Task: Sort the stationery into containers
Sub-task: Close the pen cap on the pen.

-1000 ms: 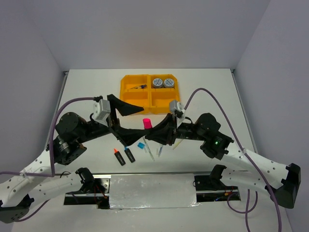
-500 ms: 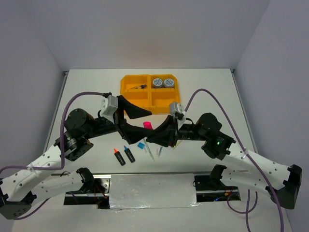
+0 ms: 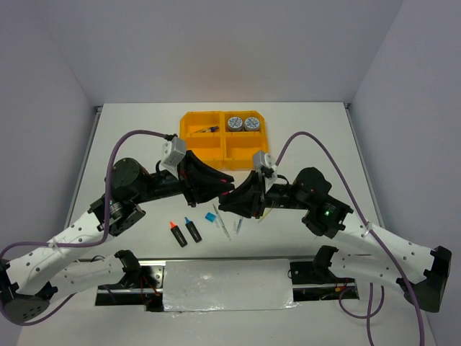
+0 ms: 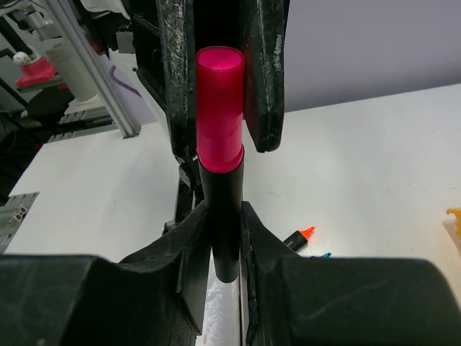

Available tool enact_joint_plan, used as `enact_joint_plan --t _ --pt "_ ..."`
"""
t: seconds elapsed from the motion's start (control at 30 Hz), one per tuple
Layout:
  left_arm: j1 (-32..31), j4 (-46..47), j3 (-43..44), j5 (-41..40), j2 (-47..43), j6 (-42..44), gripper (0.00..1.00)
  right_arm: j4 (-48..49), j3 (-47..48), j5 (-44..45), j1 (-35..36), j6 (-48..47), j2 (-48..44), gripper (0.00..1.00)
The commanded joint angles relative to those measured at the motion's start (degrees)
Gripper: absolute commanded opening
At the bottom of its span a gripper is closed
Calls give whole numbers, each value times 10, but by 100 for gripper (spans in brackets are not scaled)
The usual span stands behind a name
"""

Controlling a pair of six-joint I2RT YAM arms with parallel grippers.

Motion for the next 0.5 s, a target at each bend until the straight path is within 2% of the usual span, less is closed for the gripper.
enact_joint_plan --t 0.0,0.03,0.13,0.3,0.47 --pt "-1 11 19 -6 4 -13 23 9 29 10 0 -12 -14 0" --pt "-1 10 19 -5 3 -13 20 8 30 13 0 -12 -14 0" --pt "-1 0 20 -9 6 -15 0 12 34 29 -1 -8 -15 0" --pt "-1 5 0 10 9 -16 0 27 57 53 -4 15 -25 0" --pt "-3 14 -38 30 12 -23 0 42 115 33 -21 43 -14 0"
